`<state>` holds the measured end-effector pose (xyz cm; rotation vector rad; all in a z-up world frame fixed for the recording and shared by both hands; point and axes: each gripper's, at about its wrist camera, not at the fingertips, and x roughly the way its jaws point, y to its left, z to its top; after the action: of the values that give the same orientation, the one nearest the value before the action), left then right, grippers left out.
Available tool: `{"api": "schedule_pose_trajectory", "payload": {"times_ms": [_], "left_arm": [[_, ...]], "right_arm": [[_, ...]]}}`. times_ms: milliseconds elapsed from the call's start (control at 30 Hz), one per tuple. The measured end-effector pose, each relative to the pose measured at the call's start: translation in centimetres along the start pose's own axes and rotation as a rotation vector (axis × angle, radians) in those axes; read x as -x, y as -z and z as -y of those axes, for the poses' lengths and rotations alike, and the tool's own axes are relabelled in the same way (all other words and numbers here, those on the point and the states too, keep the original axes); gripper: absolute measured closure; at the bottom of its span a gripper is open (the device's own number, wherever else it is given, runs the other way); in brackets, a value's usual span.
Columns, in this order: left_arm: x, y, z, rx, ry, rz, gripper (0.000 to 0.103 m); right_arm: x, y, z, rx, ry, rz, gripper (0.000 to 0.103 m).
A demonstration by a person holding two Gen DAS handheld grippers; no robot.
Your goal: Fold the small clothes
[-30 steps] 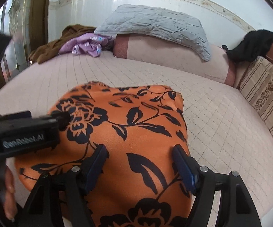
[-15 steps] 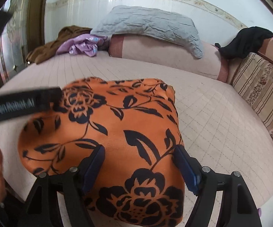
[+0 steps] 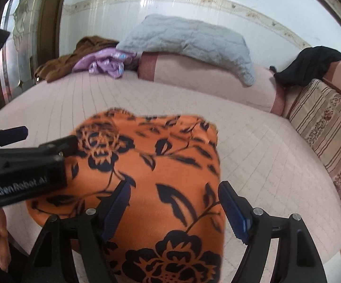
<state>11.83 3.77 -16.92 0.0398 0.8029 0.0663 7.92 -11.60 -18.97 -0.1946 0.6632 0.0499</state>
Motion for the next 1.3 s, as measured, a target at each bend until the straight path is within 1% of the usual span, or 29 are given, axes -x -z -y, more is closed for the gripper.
{"api": "schedule_pose_trajectory", "payload": {"times_ms": [33, 100, 167, 233, 367, 433, 500, 600, 700, 833, 967, 1000, 1067, 1200, 1233, 1300], "left_arm": [[-0.2, 0.1, -0.2, 0.008, 0.010, -0.003, 0.005], [0.3, -0.3, -0.5, 0.012, 0.018, 0.011, 0.005], [0.8, -0.8, -0.9, 0.020, 0.016, 0.038, 0.005], [1.1, -1.8, -1.2, 0.040, 0.034, 0.058, 0.005], [1.0, -4.0, -1.2, 0.043, 0.042, 0.101, 0.005], [0.9, -5.4, -1.3, 0.057, 0.050, 0.127, 0.005], [0.5, -6.6, -1.0, 0.048, 0.049, 0.149, 0.005], [-0.3, -7.7, -0.1, 0.017, 0.025, 0.165, 0.005], [-2.4, -8.3, 0.6, -0.002, 0.007, 0.135, 0.005], [-4.3, -8.2, 0.6, 0.023, 0.000, 0.074, 0.005], [-5.7, -7.7, 1.0, -0.003, -0.030, 0.036, 0.005], [-6.0, -7.6, 1.1, -0.012, -0.035, 0.025, 0.005], [-6.6, -7.2, 1.0, -0.023, -0.050, 0.010, 0.005], [-7.2, -6.6, 0.5, -0.018, -0.048, -0.005, 0.005], [-7.1, -6.5, 0.4, -0.019, -0.047, -0.004, 0.005], [-6.8, -6.5, 0.4, -0.023, -0.050, 0.008, 0.005]], "right_arm": [[-0.4, 0.2, -0.2, 0.005, 0.001, -0.010, 0.023], [-0.3, 0.5, -0.2, 0.013, 0.002, 0.001, 0.023], [0.1, 0.2, 0.3, -0.001, -0.021, 0.009, 0.023], [0.7, -0.4, 1.1, -0.018, -0.029, 0.032, 0.023], [0.9, -2.9, 3.0, -0.032, -0.003, 0.063, 0.023], [0.1, -4.4, 3.8, -0.026, 0.033, 0.064, 0.023], [-0.9, -5.9, 4.2, -0.021, 0.069, 0.061, 0.023], [-2.8, -7.9, 4.6, -0.025, 0.077, 0.038, 0.023], [-5.1, -9.5, 4.4, -0.002, 0.100, 0.001, 0.023], [-7.6, -10.4, 4.0, 0.024, 0.118, -0.042, 0.023], [-10.6, -10.0, 3.1, 0.049, 0.084, -0.148, 0.023], [-11.6, -9.6, 2.7, 0.071, 0.066, -0.190, 0.023], [-12.7, -9.2, 2.1, 0.102, 0.058, -0.234, 0.023], [-13.4, -9.4, 2.2, 0.094, 0.037, -0.251, 0.023], [-13.2, -9.5, 2.4, 0.084, 0.032, -0.246, 0.023], [-12.1, -9.6, 2.8, 0.059, 0.040, -0.203, 0.023]]}}
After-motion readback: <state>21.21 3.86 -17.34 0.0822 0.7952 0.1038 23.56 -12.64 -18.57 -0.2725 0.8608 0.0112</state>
